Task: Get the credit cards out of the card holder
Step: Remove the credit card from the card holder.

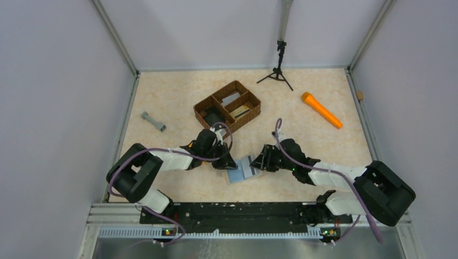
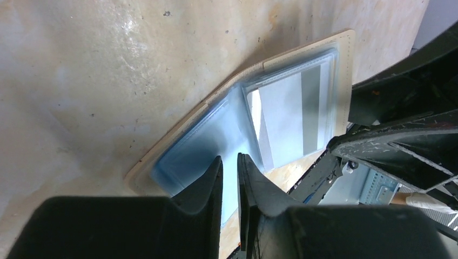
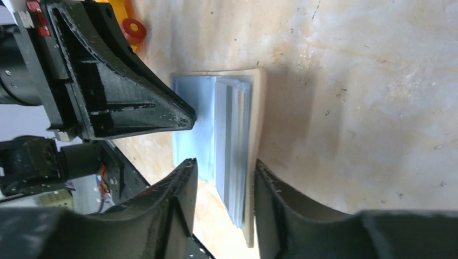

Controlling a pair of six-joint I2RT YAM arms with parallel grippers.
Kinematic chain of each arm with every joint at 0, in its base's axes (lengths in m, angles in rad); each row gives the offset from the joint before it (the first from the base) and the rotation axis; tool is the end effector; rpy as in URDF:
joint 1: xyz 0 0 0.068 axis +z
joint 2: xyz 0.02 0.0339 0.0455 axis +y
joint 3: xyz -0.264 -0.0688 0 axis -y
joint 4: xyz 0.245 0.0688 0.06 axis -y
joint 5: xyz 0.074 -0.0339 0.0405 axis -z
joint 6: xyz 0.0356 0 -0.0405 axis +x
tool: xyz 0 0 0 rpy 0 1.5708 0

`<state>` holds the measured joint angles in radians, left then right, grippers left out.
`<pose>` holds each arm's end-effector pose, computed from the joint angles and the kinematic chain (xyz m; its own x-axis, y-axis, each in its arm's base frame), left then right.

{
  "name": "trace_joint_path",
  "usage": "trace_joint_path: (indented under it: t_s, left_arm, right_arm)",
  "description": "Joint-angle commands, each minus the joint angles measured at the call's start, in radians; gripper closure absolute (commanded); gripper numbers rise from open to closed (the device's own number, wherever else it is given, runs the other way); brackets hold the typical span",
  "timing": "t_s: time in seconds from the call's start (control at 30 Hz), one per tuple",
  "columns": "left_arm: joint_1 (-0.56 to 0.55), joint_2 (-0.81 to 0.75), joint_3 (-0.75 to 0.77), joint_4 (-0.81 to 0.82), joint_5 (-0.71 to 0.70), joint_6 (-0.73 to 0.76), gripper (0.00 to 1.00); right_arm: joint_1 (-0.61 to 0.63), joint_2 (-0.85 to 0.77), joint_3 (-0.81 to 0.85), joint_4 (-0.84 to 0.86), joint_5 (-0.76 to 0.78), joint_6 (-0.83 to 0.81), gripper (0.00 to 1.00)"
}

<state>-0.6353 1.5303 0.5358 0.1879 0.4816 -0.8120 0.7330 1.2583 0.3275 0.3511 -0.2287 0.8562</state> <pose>0.2044 -0.1712 0.1283 -0.9687 -0.0849 -0.2334 0.1177 0.6708 -0.7322 0.1612 0.1560 0.1445 -0.8655 0.2107 -0.4544 -0.2119 0.6680 0.7133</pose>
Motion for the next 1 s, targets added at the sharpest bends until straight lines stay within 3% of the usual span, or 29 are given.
trace_joint_path:
  t_s: [0.0,0.3,0.67,0.7,0.8,0.97]
  left_arm:
    - [-0.001,0.016,0.006,-0.052,-0.015,0.041,0.81]
    - [-0.002,0.010,-0.002,-0.055,-0.018,0.043,0.82]
    - [-0.002,0.025,0.001,-0.041,-0.002,0.041,0.83]
    - [-0.003,0.026,0.000,-0.039,-0.001,0.041,0.83]
    - [-0.003,0.028,-0.002,-0.034,0.002,0.040,0.83]
    - [-0.003,0.044,-0.003,-0.024,0.002,0.039,0.84]
  right_arm:
    - [0.009,-0.048,-0.006,-0.017,0.004,-0.013,0.65]
    - [0.010,-0.025,-0.013,0.010,-0.024,-0.010,0.93]
    - [0.010,0.020,-0.006,0.049,-0.074,-0.022,0.82]
    - [0.009,0.031,-0.002,0.048,-0.077,-0.025,0.83]
    - [0.009,0.069,0.016,0.032,-0.078,-0.031,1.00]
    - [0.011,0.122,0.025,0.069,-0.108,-0.033,1.00]
